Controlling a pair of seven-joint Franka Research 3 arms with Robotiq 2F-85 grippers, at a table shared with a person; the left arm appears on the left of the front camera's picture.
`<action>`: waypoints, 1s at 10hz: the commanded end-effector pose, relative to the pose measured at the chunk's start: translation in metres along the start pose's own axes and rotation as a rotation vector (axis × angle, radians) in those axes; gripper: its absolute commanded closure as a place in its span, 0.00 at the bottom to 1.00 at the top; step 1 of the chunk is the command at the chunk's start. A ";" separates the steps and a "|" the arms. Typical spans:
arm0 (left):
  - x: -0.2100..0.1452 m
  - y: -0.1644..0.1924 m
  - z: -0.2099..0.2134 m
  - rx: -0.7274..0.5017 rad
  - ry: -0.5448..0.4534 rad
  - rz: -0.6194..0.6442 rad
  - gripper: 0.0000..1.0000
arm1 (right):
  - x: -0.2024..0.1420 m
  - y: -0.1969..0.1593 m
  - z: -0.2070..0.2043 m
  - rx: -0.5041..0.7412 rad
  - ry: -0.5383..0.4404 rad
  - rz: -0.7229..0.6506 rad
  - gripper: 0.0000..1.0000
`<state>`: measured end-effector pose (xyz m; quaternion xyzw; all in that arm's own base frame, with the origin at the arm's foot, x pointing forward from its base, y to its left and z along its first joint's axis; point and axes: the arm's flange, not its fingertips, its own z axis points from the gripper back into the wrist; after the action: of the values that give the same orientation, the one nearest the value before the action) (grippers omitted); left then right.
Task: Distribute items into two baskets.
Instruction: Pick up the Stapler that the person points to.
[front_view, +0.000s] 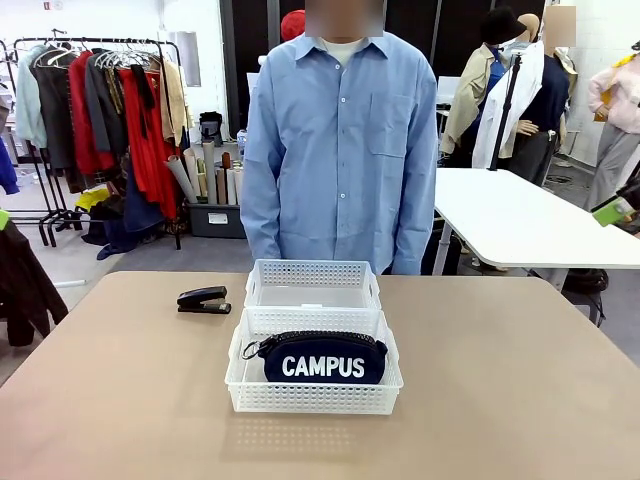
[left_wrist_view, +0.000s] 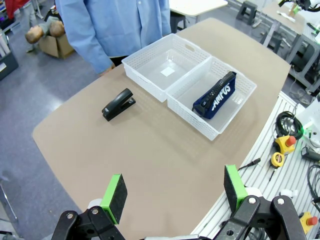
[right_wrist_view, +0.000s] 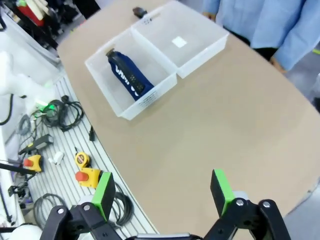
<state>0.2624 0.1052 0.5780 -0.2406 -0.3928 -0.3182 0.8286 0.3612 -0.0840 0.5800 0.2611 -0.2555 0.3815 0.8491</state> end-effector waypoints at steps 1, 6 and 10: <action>0.000 0.000 0.000 -0.015 -0.014 -0.011 0.00 | -0.015 0.006 0.001 0.027 -0.067 0.041 0.00; 0.000 0.000 0.000 -0.015 -0.014 -0.011 0.00 | -0.014 0.009 0.002 0.068 -0.086 0.086 0.00; 0.000 0.000 0.000 -0.015 -0.014 -0.011 0.00 | -0.007 0.013 0.001 0.081 -0.107 0.117 0.00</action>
<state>0.2624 0.1052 0.5780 -0.2406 -0.3928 -0.3182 0.8286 0.3463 -0.0809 0.5790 0.2920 -0.2887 0.4155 0.8117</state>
